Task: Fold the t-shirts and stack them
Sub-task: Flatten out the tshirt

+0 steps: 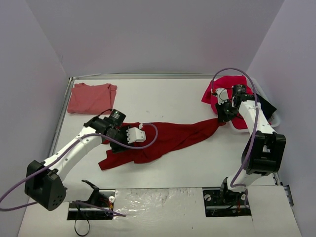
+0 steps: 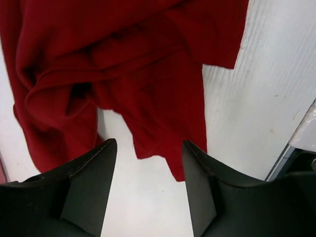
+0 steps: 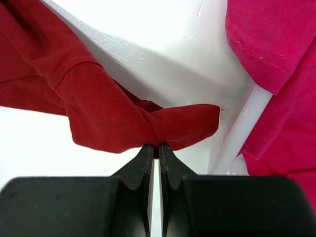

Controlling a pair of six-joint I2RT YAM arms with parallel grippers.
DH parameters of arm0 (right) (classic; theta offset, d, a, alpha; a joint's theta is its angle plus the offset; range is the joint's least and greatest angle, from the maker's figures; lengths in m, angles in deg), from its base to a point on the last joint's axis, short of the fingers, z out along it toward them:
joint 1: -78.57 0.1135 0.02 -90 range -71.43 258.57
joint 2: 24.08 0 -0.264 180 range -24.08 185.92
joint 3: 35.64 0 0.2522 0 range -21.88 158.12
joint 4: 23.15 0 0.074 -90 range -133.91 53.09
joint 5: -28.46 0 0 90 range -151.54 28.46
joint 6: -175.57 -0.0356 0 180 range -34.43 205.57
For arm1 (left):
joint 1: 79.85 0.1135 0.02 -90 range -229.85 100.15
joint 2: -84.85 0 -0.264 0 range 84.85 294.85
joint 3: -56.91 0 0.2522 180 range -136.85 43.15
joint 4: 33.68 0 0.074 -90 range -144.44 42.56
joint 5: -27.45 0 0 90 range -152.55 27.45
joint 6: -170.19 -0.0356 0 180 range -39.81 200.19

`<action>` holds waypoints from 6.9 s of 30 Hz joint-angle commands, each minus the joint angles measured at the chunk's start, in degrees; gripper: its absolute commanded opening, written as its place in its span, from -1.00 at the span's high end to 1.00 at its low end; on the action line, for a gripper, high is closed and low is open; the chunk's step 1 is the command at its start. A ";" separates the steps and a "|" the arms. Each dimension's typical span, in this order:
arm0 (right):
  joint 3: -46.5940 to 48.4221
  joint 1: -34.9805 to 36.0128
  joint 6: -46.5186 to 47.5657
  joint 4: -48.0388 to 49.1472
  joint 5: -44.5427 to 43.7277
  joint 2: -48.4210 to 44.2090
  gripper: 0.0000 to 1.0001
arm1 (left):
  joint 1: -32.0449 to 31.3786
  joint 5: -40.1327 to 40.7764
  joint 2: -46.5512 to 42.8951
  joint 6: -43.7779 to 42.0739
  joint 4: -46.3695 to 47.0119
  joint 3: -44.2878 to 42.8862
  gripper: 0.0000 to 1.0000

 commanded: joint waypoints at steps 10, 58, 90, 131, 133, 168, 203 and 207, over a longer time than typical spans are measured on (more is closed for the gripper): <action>-2.79 -0.07 -2.42 2.47 2.22 2.08 1.00 | -11.84 2.07 11.17 4.10 5.38 0.33 -0.08; -6.22 3.10 -3.13 5.19 -4.20 6.13 1.00 | -18.62 -2.85 23.13 5.94 7.32 -1.16 0.14; 32.08 2.83 -7.52 -1.75 -4.64 3.93 1.00 | 10.47 19.73 4.69 16.40 11.89 -23.56 0.95; 41.48 2.39 -18.33 4.49 -1.91 2.56 1.00 | 21.11 12.88 8.08 32.92 14.44 -39.81 0.95; 46.58 2.83 -18.07 4.40 -2.26 7.25 1.00 | 21.46 12.70 16.60 33.80 14.35 -46.72 0.95; 2.82 2.22 -7.87 -8.26 -13.95 -44.25 -0.34 | 20.93 -11.56 -16.24 -1.96 -16.94 -8.71 -0.55; 52.99 19.36 -4.79 -1.13 -0.95 42.58 1.00 | 21.64 1.01 1.78 24.58 23.84 0.59 -0.22; 65.64 20.58 -5.58 -0.52 -3.40 52.17 1.00 | 21.99 2.85 0.46 23.79 24.28 2.26 -0.24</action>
